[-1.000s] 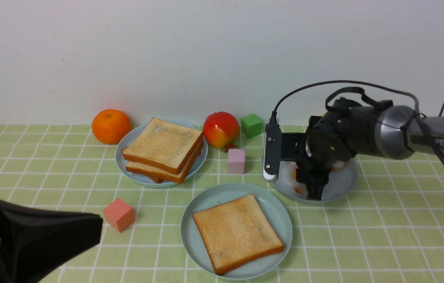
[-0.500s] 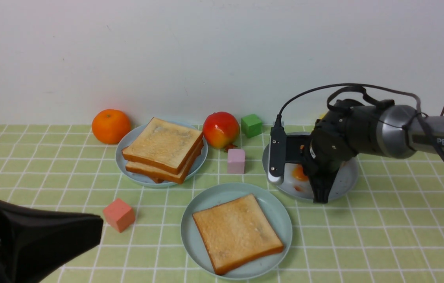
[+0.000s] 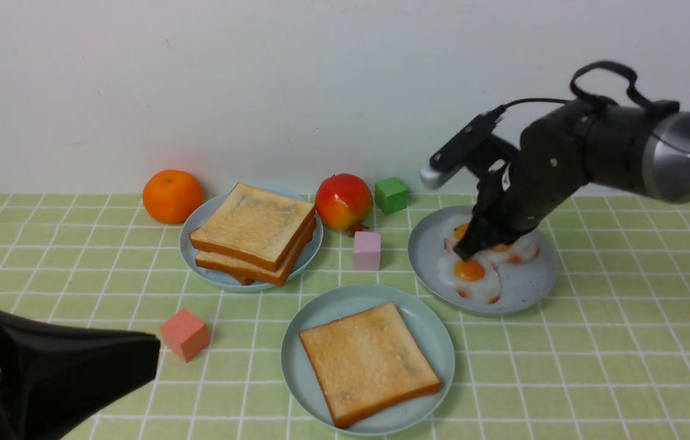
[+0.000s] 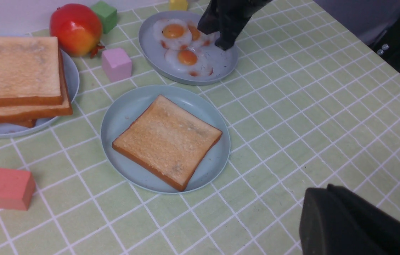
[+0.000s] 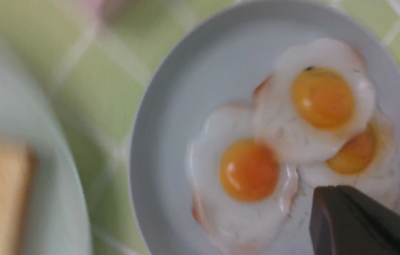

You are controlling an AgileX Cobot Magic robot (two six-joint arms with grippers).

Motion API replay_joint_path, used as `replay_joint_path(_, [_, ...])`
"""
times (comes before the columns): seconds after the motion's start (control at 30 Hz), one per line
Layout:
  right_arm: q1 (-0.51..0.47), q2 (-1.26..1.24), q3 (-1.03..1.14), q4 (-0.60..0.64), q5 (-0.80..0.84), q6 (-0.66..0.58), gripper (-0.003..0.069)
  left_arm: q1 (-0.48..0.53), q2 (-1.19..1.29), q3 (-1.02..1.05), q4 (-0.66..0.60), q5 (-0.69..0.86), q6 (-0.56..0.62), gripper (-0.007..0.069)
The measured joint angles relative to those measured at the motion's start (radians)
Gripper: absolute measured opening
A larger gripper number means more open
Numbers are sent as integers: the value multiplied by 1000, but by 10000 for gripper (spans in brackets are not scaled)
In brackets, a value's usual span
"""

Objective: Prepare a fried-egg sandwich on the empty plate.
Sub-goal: Use the right arm to grab a fried egg

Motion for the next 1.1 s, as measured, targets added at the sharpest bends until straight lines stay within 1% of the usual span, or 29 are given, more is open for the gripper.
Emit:
replay_joint_path(0.07, [-41, -1, -44, 108, 16, 158, -6, 0, 0, 0, 0, -1, 0, -3])
replay_joint_path(0.13, [-79, -1, -61, 207, 16, 241, 8, 0, 0, 0, 0, -1, 0, 0])
replay_joint_path(0.17, [-97, -1, -63, 257, 16, 262, 19, 0, 0, 0, 0, -1, 0, 0])
replay_joint_path(0.2, [-100, -1, -63, 268, 16, 267, 27, 0, 0, 0, 0, -1, 0, 0])
replay_joint_path(0.23, [-125, 6, -64, 349, 26, 295, 70, 0, 0, 0, 0, -1, 0, 1])
replay_joint_path(0.27, [-135, 10, -64, 387, 31, 303, 92, 0, 0, 0, 0, -1, 0, 2])
replay_joint_path(0.3, [-143, 21, -64, 423, 35, 307, 136, 0, 0, 0, 0, -1, 0, 3])
replay_joint_path(0.33, [-153, 38, -64, 468, 38, 310, 197, 0, 0, 0, 0, -1, 0, 4])
replay_joint_path(0.37, [-156, 45, -64, 481, 38, 310, 218, 0, 0, 0, 0, -1, 0, 4])
replay_joint_path(0.43, [-169, 87, -64, 546, 38, 317, 347, 0, 0, 0, 0, -1, 0, 4])
replay_joint_path(0.5, [-179, 118, -64, 591, 34, 319, 441, 0, 0, 0, -5, 0, 0, 4])
replay_joint_path(0.63, [-187, 150, -64, 640, 8, 319, 545, 0, 0, 0, -11, 0, 0, 4])
replay_joint_path(0.7, [-187, 163, -65, 652, -12, 319, 563, 0, 0, 0, -11, 0, 0, 4])
replay_joint_path(0.83, [-187, 178, -65, 664, -37, 319, 566, 0, 0, 0, -11, 0, 0, 8])
replay_joint_path(1.0, [-187, 200, -65, 700, -83, 319, 538, 0, 0, 0, -11, 0, 0, 8])
replay_joint_path(1.1, [-187, 206, -66, 722, -102, 304, 508, 0, 0, 0, -11, 0, 0, 8])
